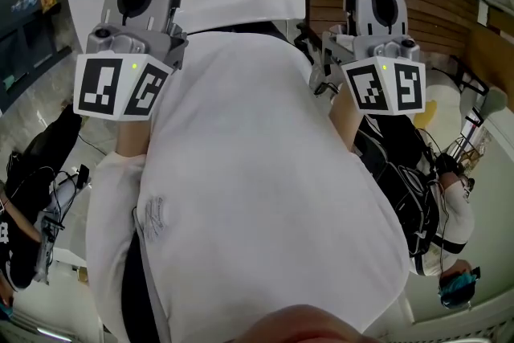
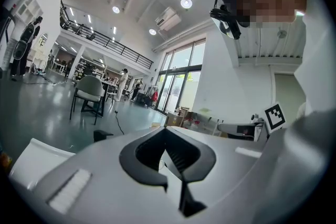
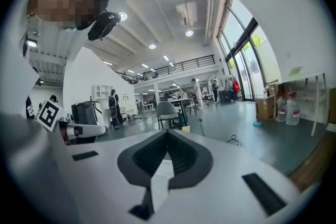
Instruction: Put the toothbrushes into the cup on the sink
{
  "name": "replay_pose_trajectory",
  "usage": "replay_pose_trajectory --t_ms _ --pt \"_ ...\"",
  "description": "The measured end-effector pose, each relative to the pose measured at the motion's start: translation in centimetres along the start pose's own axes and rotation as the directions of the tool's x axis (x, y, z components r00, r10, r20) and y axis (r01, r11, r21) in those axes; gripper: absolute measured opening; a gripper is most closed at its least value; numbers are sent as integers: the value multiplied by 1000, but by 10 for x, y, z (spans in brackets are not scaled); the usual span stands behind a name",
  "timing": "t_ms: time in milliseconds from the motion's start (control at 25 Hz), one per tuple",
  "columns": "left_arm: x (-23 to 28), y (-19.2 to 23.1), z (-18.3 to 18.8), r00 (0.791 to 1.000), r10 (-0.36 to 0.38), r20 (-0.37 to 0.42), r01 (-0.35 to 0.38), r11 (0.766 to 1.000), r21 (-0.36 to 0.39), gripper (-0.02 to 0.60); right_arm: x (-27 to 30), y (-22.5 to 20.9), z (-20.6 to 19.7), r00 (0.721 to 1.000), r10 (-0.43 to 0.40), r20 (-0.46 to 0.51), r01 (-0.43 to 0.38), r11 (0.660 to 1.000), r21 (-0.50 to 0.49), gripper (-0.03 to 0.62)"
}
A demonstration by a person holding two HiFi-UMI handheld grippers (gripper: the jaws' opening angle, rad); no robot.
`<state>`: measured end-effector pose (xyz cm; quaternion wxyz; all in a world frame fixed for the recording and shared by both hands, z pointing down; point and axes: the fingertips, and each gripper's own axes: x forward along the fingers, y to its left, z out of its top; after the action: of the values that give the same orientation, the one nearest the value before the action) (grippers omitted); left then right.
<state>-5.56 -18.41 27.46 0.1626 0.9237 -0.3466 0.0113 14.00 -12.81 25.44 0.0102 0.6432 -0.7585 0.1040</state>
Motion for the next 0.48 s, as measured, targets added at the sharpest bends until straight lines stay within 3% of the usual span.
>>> replay_pose_trajectory --t_ms 480 --pt "0 0 4 1000 -4 2 4 1000 0 -3 0 -2 6 1000 -12 12 12 1000 4 9"
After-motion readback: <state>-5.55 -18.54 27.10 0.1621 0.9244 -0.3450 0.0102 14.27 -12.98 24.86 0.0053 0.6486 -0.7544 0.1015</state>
